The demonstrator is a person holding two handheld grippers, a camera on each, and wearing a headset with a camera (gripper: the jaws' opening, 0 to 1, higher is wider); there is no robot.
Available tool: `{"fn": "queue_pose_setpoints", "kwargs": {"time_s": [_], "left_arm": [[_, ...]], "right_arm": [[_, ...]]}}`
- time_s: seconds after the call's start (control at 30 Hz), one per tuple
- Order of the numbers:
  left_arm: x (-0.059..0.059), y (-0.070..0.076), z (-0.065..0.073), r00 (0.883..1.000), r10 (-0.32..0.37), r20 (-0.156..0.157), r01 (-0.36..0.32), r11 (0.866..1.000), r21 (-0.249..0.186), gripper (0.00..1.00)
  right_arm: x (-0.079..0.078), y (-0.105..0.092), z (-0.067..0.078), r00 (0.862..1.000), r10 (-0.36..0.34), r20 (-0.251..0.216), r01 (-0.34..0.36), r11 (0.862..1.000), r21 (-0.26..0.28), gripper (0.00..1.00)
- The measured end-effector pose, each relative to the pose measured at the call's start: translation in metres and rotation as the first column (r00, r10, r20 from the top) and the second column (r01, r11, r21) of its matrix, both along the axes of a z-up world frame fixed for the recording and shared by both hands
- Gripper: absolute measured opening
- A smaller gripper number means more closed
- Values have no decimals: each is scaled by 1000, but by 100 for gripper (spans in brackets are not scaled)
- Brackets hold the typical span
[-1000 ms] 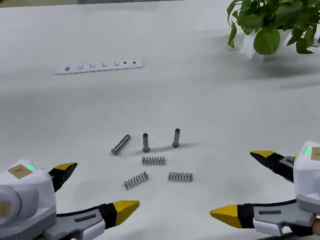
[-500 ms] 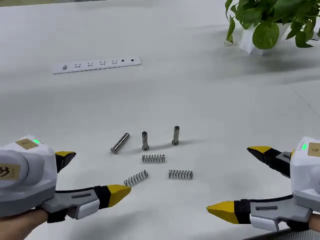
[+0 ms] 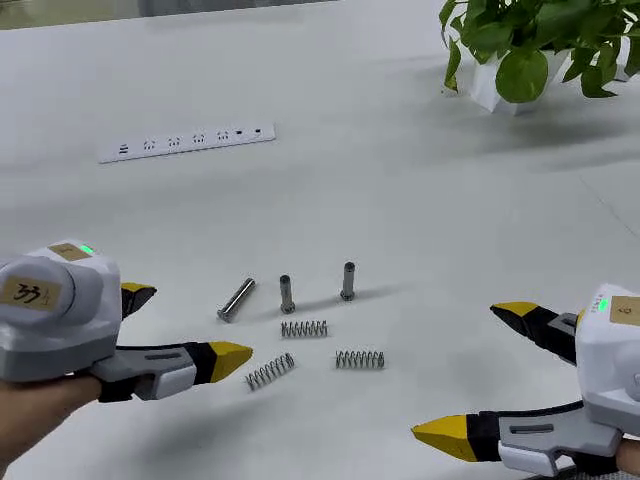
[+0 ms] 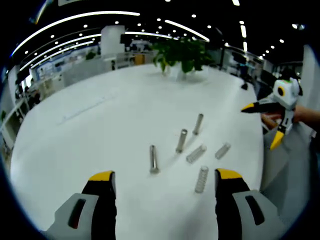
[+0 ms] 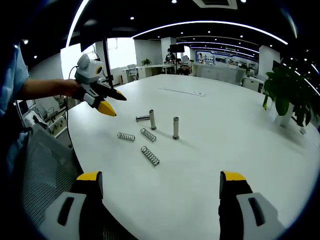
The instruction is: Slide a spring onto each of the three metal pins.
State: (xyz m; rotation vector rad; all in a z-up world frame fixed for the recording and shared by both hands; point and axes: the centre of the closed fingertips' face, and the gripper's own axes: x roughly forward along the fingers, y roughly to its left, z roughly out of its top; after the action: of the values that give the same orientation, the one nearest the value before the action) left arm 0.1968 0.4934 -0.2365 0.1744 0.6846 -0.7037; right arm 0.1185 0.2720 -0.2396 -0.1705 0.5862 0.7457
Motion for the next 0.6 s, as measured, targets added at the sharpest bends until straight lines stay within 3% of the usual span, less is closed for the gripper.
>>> {"fn": "queue_pose_setpoints", "kwargs": {"time_s": [0.17, 0.6], "left_arm": [[3, -1, -12, 999, -11, -31, 11, 1000, 20, 77], [31, -3, -20, 999, -18, -36, 21, 997, 74, 56]], "right_arm": [[1, 0, 0, 1000, -3, 8, 3, 1000, 0, 98], [-1, 0, -4, 1000, -4, -8, 4, 1000, 2, 98]]}}
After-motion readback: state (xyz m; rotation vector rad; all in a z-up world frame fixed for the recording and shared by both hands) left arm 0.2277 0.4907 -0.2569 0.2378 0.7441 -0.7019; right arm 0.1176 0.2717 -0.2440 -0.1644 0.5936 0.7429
